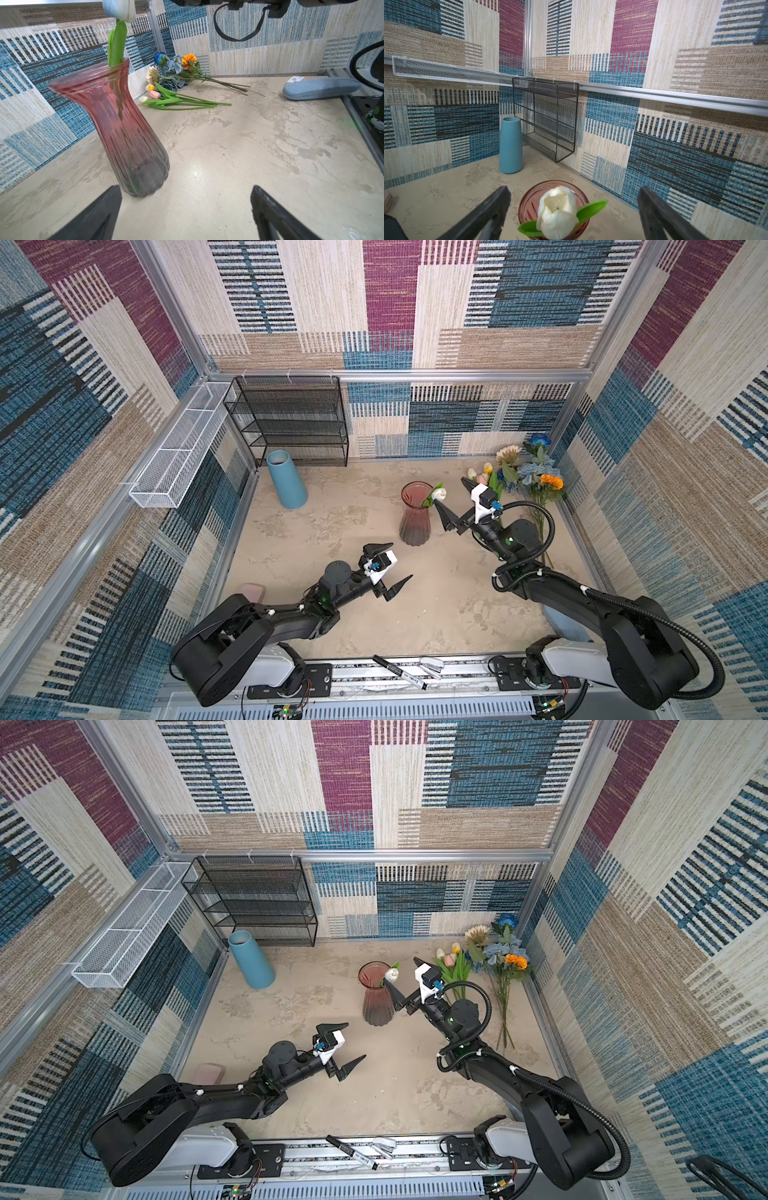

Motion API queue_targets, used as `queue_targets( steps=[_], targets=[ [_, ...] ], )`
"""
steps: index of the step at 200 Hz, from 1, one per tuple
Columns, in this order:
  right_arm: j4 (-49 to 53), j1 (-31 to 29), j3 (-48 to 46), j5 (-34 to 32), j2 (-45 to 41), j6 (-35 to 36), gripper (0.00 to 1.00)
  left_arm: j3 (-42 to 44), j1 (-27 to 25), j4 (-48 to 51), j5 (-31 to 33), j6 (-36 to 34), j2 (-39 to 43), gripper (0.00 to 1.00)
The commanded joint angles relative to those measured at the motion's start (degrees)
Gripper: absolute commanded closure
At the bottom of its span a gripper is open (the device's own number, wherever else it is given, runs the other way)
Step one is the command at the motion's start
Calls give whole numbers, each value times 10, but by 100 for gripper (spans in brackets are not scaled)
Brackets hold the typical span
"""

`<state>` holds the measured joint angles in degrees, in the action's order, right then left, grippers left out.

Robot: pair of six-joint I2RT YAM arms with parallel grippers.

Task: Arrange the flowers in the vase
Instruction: 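Open the right gripper and move it back to the tulips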

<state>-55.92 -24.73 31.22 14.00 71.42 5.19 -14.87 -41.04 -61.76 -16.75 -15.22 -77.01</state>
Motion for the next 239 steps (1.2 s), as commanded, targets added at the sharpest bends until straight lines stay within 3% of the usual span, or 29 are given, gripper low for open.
queue_targets(
  steps=[1, 79, 126, 149, 160, 198, 239],
  targets=[
    [18, -1, 7, -25, -17, 2, 1, -5, 0, -27, 4, -15, -3, 0],
    [120, 38, 11, -48, -106, -26, 0, 0, 0, -34, 0, -7, -1, 0],
    [189, 149, 23, 8, -134, -105, 1, 5, 0, -32, -1, -4, 9, 0],
    [284, 196, 78, -5, -81, -124, 3, 10, 0, -29, -5, 1, 22, 0],
    [360, 209, 129, -23, -33, -129, 9, 8, 0, -18, -7, 1, 28, 0],
    [614, 225, 313, -30, 176, -131, 46, 6, 0, -8, -13, 4, 34, 0],
    [699, 226, 373, -45, 292, -123, 62, 11, 0, -1, -12, 7, 43, 0]
  ],
)
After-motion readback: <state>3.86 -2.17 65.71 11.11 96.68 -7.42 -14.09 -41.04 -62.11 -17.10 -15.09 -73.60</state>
